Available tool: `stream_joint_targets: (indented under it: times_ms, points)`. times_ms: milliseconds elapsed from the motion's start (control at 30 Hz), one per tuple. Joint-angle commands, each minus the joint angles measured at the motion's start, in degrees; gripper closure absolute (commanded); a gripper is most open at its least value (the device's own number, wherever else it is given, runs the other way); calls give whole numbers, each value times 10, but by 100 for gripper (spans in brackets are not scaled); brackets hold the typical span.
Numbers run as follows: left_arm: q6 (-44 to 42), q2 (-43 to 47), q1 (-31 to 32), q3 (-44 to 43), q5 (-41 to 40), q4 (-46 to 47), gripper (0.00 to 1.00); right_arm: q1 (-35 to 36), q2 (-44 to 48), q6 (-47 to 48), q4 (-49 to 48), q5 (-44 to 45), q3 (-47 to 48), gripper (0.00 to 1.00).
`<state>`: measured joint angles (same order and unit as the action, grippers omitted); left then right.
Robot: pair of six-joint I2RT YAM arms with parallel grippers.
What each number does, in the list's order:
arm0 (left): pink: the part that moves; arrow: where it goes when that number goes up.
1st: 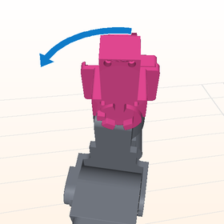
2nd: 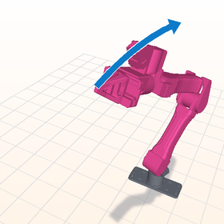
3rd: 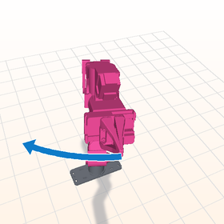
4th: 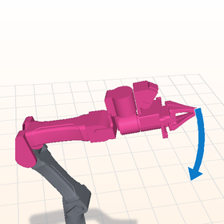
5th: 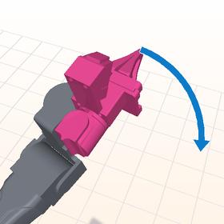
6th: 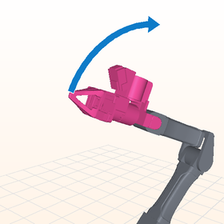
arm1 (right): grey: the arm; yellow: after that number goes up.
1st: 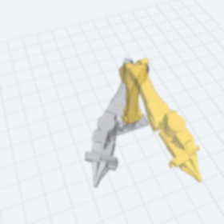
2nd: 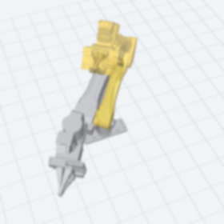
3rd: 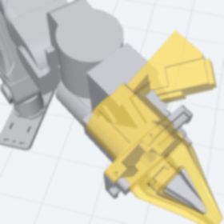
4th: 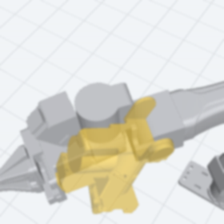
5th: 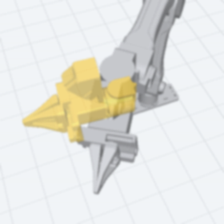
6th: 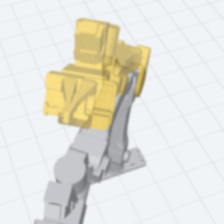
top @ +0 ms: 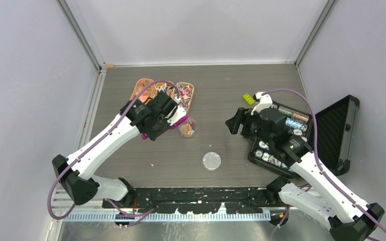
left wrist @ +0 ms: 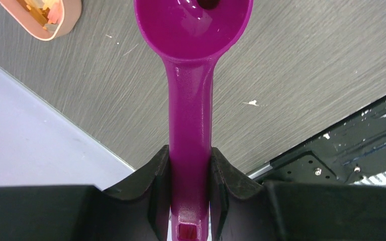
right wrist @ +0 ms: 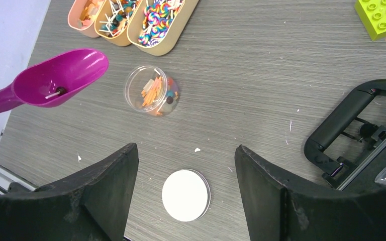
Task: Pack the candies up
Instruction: Place the fake candies in the packing bottle.
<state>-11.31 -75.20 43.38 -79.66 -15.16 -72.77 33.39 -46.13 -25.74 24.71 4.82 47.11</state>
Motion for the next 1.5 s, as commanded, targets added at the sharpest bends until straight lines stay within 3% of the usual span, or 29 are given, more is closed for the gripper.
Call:
stream_joint_targets:
  times_ms: [0, 533, 867, 1467]
  points:
    - [-27, -37, -1, -47, 22, -54, 100, 1, 2, 8, -33, 1, -6, 25]
    - [-11, -194, 6, -182, 4, -168, 100, 1, 17, 22, -44, 8, -6, 25]
    - [-1, -224, 11, -221, 15, -190, 100, 2, 28, 19, -40, 8, -4, 25]
    - [15, -277, 28, -251, -36, -246, 100, 1, 59, 13, -33, 10, -12, 25]
